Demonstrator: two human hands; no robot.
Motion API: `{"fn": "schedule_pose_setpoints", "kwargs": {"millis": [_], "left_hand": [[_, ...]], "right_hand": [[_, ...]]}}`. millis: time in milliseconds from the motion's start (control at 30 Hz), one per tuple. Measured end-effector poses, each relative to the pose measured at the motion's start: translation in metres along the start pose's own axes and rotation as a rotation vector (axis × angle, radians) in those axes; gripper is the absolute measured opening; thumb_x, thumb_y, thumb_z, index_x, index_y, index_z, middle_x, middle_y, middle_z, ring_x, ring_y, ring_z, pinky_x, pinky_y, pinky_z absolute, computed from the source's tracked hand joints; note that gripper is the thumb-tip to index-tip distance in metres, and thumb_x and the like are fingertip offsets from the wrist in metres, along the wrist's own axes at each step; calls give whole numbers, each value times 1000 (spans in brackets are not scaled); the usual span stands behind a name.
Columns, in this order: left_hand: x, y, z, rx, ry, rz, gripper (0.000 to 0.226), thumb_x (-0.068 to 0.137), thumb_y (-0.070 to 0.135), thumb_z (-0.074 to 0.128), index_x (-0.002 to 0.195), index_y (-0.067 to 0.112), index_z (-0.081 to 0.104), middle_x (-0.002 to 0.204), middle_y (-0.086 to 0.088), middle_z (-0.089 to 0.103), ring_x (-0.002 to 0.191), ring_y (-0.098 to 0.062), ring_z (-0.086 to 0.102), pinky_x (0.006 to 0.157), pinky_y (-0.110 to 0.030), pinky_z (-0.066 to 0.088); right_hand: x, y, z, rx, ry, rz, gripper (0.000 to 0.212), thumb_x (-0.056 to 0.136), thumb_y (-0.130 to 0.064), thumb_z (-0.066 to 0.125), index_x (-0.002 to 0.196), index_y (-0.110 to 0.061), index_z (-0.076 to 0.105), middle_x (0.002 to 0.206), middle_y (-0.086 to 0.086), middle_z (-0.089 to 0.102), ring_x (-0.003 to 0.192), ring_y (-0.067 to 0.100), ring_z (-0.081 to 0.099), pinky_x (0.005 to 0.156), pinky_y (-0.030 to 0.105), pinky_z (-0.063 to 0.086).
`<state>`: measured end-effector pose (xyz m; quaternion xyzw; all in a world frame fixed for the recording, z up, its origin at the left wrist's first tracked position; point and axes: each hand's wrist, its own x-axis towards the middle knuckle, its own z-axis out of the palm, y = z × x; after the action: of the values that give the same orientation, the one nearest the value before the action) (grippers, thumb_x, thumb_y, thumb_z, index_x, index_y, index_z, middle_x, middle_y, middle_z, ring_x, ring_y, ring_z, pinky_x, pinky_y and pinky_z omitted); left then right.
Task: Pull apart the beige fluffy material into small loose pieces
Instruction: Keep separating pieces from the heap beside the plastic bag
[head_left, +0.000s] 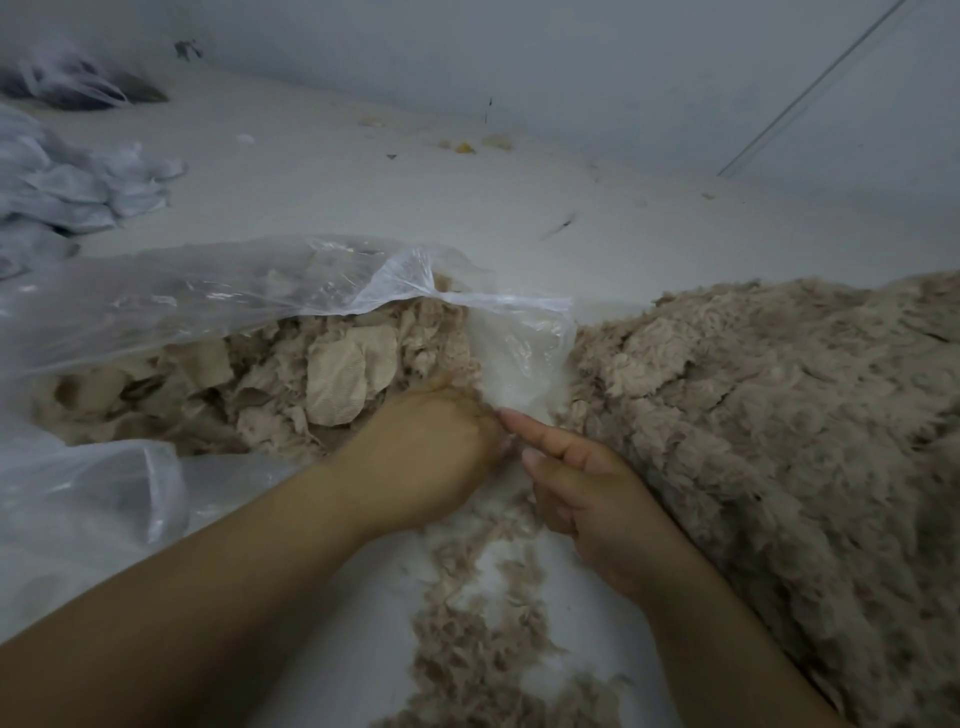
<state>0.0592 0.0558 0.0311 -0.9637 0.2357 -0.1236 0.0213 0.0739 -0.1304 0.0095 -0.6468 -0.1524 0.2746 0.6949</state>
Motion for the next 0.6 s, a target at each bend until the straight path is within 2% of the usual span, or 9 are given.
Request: {"fn": "schedule_pose_setpoints", "kwargs": {"millis": [100, 167, 200, 233, 300, 400, 467, 500, 600], "left_hand": [[-2, -14, 1, 35, -13, -108, 22, 96, 26, 43, 98, 19, 64, 102, -2, 65, 101, -21, 59, 107, -33, 34], [-8, -23, 2, 82, -35, -182, 9, 84, 16, 57, 86, 13, 65, 93, -7, 66, 90, -25, 63, 87, -31, 48], [-12, -27, 2, 78, -41, -234, 5, 76, 10, 64, 81, 10, 65, 86, -10, 66, 82, -28, 64, 74, -31, 51], [-15, -30, 2, 60, -75, -284, 8, 74, 6, 64, 82, 8, 65, 86, -11, 66, 80, -30, 65, 67, -31, 50], [-16, -35, 5, 82, -96, -334, 15, 80, 8, 57, 93, 8, 65, 96, -11, 66, 89, -31, 64, 71, -33, 50], [-13, -34, 6, 85, -56, -326, 17, 78, 5, 56, 92, 5, 67, 95, -15, 67, 88, -33, 65, 73, -36, 52], [-12, -30, 10, 110, -82, -311, 28, 82, 8, 52, 105, 2, 67, 112, -18, 65, 107, -34, 62, 95, -40, 49], [-11, -28, 12, 119, -101, -283, 33, 84, 9, 50, 112, 2, 65, 124, -18, 62, 119, -34, 57, 106, -40, 41], [-11, -16, 12, 113, -110, -175, 37, 86, 9, 51, 119, 5, 65, 139, -16, 54, 134, -31, 45, 118, -40, 24]], "right_hand": [[1, 2, -1, 14, 51, 3, 38, 102, -10, 45, 135, -24, 55, 49, -14, 36, 44, 3, 24, 44, 15, 26], [2, 2, -1, 37, 83, 9, 37, 101, -10, 45, 133, -23, 58, 50, -9, 28, 45, 5, 20, 43, 17, 22], [2, 2, -1, 55, 97, 11, 37, 101, -9, 44, 132, -22, 59, 52, -7, 24, 45, 6, 18, 42, 17, 21], [2, 2, 0, 71, 108, 12, 37, 101, -7, 43, 131, -21, 60, 52, -5, 22, 45, 6, 18, 41, 17, 21], [3, 2, -1, 95, 118, 11, 37, 102, -6, 40, 130, -19, 60, 53, -4, 20, 44, 5, 17, 40, 16, 22], [3, 3, -2, 119, 120, 16, 36, 102, -5, 39, 129, -17, 60, 52, -4, 21, 42, 5, 18, 39, 15, 23], [4, 4, -2, 121, 125, 17, 36, 102, -5, 40, 129, -16, 61, 51, -5, 21, 41, 4, 19, 39, 15, 23], [4, 4, -2, 117, 129, 16, 35, 102, -5, 41, 128, -17, 61, 51, -5, 21, 42, 4, 19, 39, 15, 23], [5, 5, -3, 100, 132, 14, 35, 101, -7, 43, 129, -18, 61, 53, -2, 21, 43, 5, 18, 39, 16, 22]]}}
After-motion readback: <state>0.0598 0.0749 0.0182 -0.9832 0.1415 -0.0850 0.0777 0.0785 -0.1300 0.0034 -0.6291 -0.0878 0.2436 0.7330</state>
